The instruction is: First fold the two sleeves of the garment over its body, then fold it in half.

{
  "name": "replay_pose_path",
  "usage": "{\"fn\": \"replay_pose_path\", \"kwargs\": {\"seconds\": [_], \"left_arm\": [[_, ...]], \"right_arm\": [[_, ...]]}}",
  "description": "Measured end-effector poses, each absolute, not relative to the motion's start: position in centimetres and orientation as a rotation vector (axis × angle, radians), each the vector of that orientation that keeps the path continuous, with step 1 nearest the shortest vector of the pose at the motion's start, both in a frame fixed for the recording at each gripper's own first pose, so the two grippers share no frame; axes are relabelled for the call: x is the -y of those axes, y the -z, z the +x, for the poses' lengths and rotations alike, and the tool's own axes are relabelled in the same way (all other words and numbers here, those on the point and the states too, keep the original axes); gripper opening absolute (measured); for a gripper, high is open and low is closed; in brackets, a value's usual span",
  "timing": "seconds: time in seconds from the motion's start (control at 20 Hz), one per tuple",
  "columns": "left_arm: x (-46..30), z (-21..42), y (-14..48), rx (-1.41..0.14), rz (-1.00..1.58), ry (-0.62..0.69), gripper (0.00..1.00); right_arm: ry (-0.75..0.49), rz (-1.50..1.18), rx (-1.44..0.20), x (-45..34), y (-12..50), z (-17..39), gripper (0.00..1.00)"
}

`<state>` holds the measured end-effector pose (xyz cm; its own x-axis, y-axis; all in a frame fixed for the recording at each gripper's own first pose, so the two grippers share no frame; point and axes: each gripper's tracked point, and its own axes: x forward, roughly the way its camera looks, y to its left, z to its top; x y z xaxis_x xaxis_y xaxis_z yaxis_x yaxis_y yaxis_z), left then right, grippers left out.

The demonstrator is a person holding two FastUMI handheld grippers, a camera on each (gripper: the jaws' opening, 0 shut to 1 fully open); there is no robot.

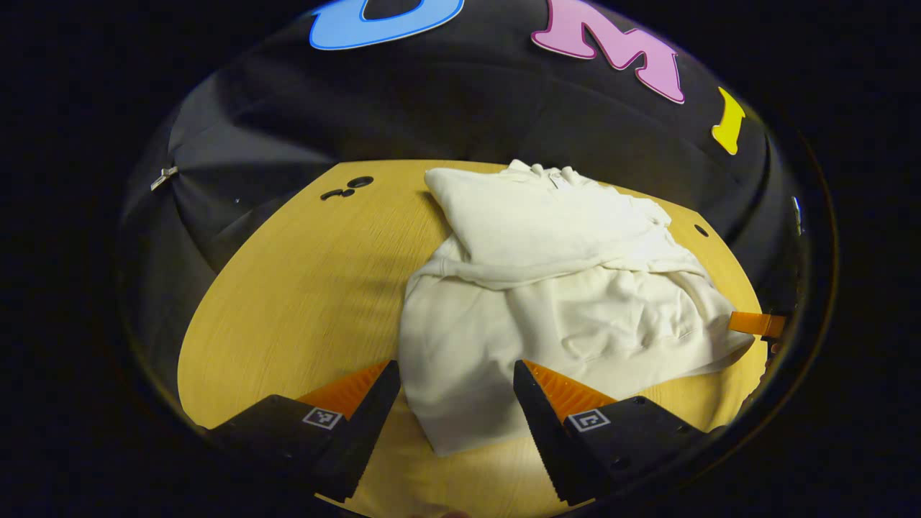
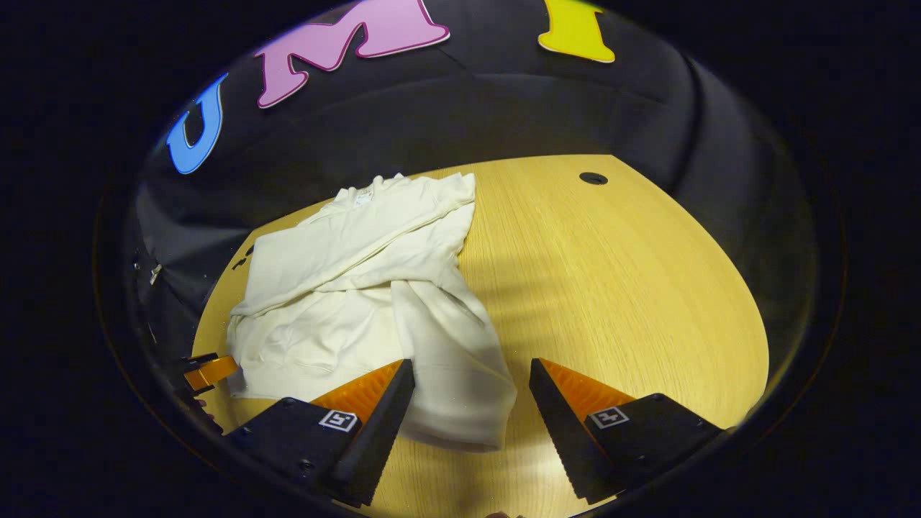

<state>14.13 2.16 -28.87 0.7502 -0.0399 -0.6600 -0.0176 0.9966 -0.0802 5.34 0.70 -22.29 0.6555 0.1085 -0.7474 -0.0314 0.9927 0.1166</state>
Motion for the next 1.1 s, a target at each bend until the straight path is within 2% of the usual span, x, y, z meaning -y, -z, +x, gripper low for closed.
{"fn": "replay_pose_path", "kwargs": {"seconds": [0.05,0.1,0.15,0.4,0.45,0.5,0.55,0.6,0.65,0.7,0.75,0.9,1.0,1.1], "left_arm": [[-2.4,13.6,29.7,-0.737,-0.075,0.008,0.98],[-2.6,13.3,30.3,-0.742,-0.066,0.004,0.92],[-2.5,13.1,30.6,-0.746,-0.059,0.010,0.98],[-2.1,13.0,31.1,-0.745,-0.067,0.020,0.99],[-1.8,13.0,31.1,-0.743,-0.065,0.033,0.97],[-1.6,12.8,30.9,-0.743,-0.052,0.034,0.85],[-1.3,13.0,31.0,-0.743,-0.053,0.044,0.84],[-0.9,12.9,30.9,-0.742,-0.055,0.053,0.76],[-0.2,13.0,30.9,-0.740,-0.058,0.074,0.70],[0.3,12.9,30.9,-0.731,-0.055,0.086,0.48],[0.5,13.0,30.9,-0.730,-0.044,0.093,0.36],[0.6,13.2,30.8,-0.719,-0.018,0.094,0.18],[0.7,13.3,30.8,-0.715,-0.006,0.096,0.08],[0.8,13.2,30.7,-0.723,0.015,0.109,0.07]], "right_arm": [[-0.079,0.096,-0.868,-0.8,22.8,5.0,0.99],[-0.077,0.093,-0.881,-0.9,23.4,4.7,0.99],[-0.077,0.088,-0.889,-1.0,23.8,4.4,0.99],[-0.068,0.062,-0.884,-1.1,24.4,4.3,1.00],[-0.064,0.053,-0.889,-1.1,24.6,4.1,0.99],[-0.067,0.046,-0.893,-1.4,24.7,4.0,0.96],[-0.060,0.033,-0.893,-1.5,24.8,3.8,0.91],[-0.065,0.025,-0.894,-1.8,24.8,3.8,0.81],[-0.076,0.031,-0.901,-2.5,25.0,3.5,0.76],[-0.086,0.039,-0.907,-3.1,25.0,3.4,0.51],[-0.089,0.033,-0.911,-3.3,25.0,3.3,0.28],[-0.143,0.004,-0.924,-3.9,25.2,3.3,0.13],[-0.176,0.015,-0.962,-4.0,25.2,3.3,0.08],[-0.175,0.059,-0.977,-3.8,24.8,3.5,0.09]]}}
